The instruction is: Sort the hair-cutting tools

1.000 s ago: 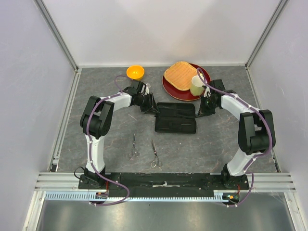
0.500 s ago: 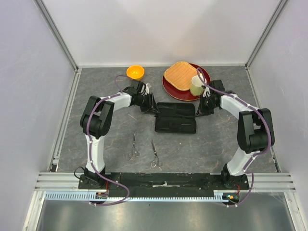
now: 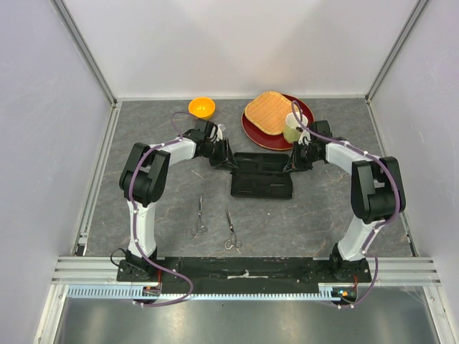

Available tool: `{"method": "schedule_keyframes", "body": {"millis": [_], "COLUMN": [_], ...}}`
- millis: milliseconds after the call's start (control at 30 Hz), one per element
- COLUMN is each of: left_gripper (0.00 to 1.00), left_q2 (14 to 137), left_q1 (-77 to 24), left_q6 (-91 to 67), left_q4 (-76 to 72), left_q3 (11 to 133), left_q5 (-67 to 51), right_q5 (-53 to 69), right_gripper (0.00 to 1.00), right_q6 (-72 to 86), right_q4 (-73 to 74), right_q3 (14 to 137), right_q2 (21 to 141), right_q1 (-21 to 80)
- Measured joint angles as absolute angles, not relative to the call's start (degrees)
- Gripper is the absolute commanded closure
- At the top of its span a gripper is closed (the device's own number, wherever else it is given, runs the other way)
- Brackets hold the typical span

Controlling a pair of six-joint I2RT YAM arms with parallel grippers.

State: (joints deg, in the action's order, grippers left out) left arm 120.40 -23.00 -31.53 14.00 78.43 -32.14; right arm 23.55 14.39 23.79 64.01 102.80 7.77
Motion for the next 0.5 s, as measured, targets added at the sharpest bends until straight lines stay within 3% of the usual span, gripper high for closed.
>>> {"method": "schedule_keyframes", "body": {"millis": [500], "left_gripper": [0.57], "left_q2": [120.4], "left_q1": [-23.18], "left_q6": [-31.44], "left_q4": [14.37], "left_q3": [78.67], "left_q5": [-31.4], "right_q5": [21.43], "right_gripper": [0.99], "right_q6": [10.74], "right_q4": [27.49], "right_q3": [70.59], "right_q2": [107.04], "right_q1": [8.88]}}
